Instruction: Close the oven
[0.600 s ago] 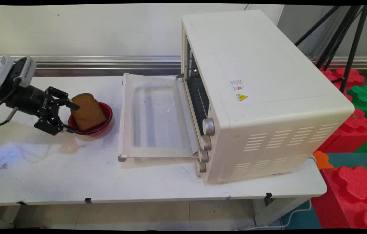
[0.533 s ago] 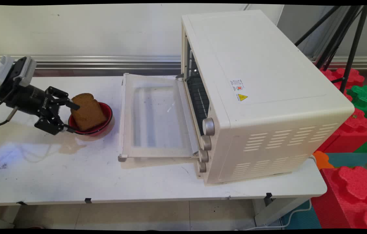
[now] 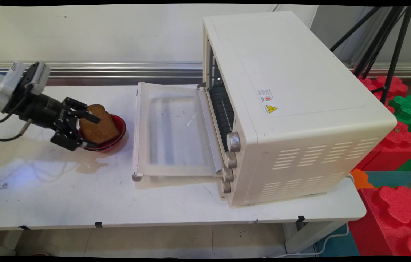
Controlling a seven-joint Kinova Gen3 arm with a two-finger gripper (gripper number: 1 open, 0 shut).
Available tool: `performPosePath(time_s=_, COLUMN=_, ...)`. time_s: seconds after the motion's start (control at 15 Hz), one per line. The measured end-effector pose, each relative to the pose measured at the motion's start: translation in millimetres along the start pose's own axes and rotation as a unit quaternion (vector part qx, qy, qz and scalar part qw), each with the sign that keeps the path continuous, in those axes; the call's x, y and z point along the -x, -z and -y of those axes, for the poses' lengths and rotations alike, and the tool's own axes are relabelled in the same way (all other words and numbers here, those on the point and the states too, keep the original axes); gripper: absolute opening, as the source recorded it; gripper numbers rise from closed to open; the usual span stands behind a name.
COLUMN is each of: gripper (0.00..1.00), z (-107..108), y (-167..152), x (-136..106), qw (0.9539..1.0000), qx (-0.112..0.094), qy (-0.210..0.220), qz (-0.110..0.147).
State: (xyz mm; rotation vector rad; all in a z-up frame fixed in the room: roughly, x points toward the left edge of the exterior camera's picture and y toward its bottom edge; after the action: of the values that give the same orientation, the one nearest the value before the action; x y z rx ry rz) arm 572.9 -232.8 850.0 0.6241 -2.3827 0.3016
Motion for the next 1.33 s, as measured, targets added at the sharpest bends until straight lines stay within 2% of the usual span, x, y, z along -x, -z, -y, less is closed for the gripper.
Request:
performPosePath(time_s=0.67, gripper=1.0, z=-13, y=-45, x=-8, qw=0.9996, qx=0.027, qy=-0.009, qz=-0.011)
performPosePath(time_s=1.33, gripper=1.0, z=-28, y=-80, x=-5, qw=0.9981, qx=0.055, qy=-0.027, qz=-0.003)
